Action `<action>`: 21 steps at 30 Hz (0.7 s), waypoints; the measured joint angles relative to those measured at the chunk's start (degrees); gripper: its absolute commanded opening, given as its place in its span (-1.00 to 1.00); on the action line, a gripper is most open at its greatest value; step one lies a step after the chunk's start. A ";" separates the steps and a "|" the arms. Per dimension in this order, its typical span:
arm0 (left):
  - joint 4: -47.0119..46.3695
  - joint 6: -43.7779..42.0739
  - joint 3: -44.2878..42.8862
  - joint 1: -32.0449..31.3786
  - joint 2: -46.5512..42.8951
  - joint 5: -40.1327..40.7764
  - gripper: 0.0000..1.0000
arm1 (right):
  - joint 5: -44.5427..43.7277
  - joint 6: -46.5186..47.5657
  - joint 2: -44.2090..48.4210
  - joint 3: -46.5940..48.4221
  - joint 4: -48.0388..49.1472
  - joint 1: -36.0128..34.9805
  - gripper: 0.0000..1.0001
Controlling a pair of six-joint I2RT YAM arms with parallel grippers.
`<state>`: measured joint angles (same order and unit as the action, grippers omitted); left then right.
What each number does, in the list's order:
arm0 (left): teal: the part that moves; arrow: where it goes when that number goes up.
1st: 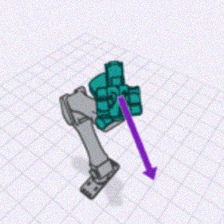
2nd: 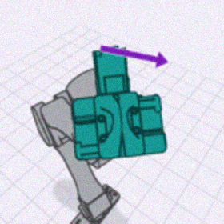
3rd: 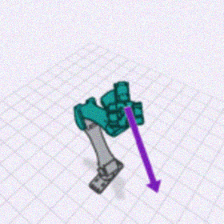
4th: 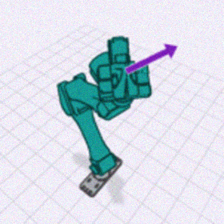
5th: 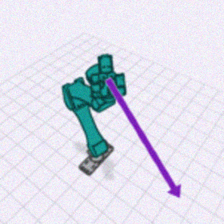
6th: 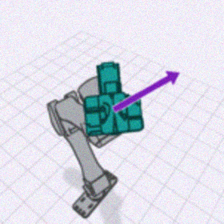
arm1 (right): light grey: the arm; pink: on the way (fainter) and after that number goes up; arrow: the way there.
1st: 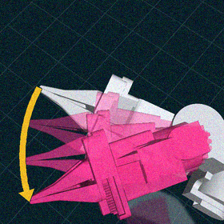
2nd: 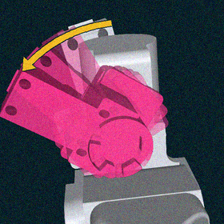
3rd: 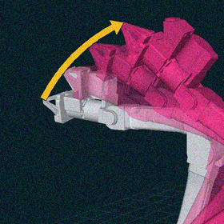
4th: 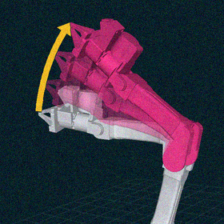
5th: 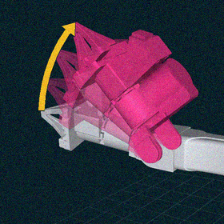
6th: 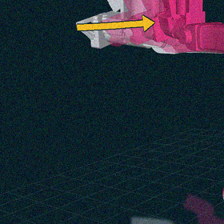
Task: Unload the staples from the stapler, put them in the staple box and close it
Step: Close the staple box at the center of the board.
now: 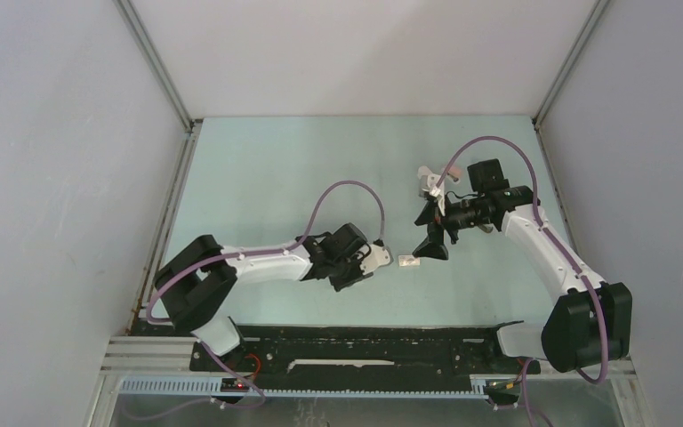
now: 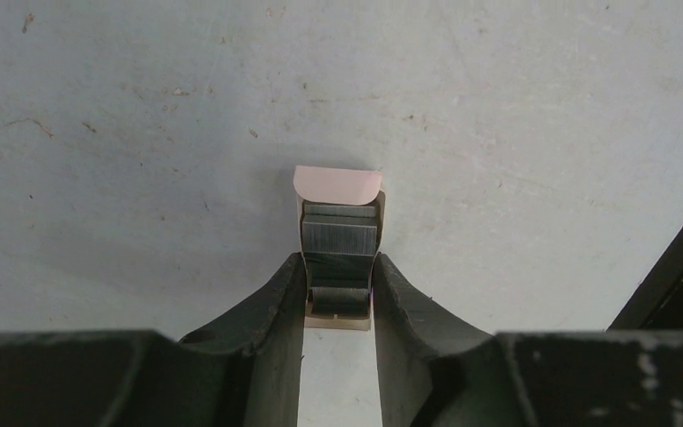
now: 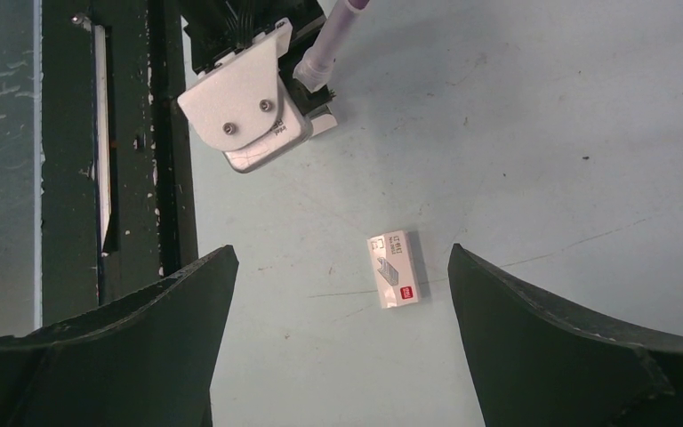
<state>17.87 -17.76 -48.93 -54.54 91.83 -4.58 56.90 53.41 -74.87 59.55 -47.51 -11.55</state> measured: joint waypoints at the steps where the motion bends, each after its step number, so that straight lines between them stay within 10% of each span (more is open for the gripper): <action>1: -0.17 0.17 -0.04 -0.15 0.07 0.13 -0.33 | -0.02 0.09 0.00 0.00 -0.02 0.07 0.96; 9: -3.41 1.05 -3.21 -2.12 3.82 1.33 -0.23 | -2.51 1.84 0.00 0.00 -0.79 0.66 0.96; 21: -12.02 5.44 -0.11 -2.56 0.20 4.09 0.53 | -3.96 4.02 -0.20 0.00 -1.66 3.17 0.96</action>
<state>5.85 -12.32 -49.04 -57.10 92.03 -0.49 52.95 57.43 -75.07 59.55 -49.17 -8.38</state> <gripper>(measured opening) 0.706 0.980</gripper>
